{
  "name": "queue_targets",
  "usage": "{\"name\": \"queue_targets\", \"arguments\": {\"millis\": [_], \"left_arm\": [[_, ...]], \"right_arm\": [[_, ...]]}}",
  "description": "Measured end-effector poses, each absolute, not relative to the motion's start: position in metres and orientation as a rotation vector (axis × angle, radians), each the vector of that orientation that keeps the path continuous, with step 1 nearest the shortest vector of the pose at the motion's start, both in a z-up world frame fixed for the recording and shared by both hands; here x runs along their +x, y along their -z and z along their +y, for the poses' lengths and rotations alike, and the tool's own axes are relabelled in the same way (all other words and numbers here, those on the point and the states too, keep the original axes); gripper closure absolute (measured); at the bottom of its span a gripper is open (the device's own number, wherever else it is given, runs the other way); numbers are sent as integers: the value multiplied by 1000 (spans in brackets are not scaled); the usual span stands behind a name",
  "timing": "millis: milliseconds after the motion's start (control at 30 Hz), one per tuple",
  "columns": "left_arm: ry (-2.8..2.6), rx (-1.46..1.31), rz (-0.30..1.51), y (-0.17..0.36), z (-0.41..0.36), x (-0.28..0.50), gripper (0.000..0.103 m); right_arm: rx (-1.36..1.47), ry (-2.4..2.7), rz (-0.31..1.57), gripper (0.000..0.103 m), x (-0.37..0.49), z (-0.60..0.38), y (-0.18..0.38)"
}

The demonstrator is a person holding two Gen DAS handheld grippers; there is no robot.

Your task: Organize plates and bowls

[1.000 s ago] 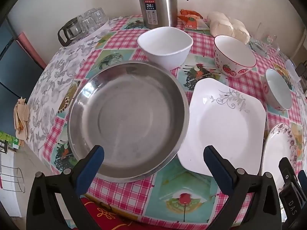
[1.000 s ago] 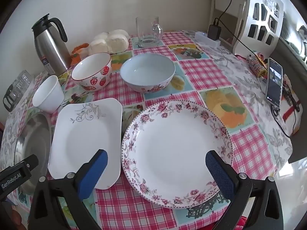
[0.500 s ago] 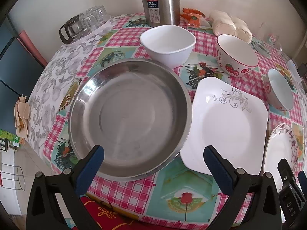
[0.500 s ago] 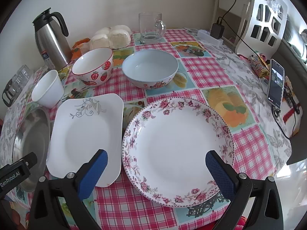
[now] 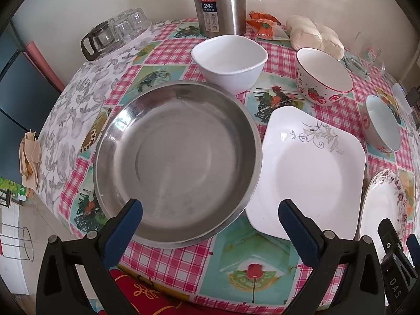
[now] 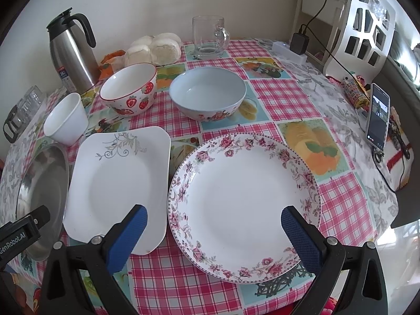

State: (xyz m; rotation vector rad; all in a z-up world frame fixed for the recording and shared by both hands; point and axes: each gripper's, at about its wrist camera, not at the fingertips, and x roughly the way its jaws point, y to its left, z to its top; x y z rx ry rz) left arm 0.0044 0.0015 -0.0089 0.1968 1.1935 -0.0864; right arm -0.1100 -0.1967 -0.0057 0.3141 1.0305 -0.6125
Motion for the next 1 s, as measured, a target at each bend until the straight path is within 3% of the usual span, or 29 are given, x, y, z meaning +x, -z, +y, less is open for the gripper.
{"name": "queue_targets", "arguments": {"millis": [1000], "left_arm": [[85, 189, 1208, 13, 0, 6, 0]], "right_arm": [[322, 606, 1037, 0, -111, -197, 7]]}}
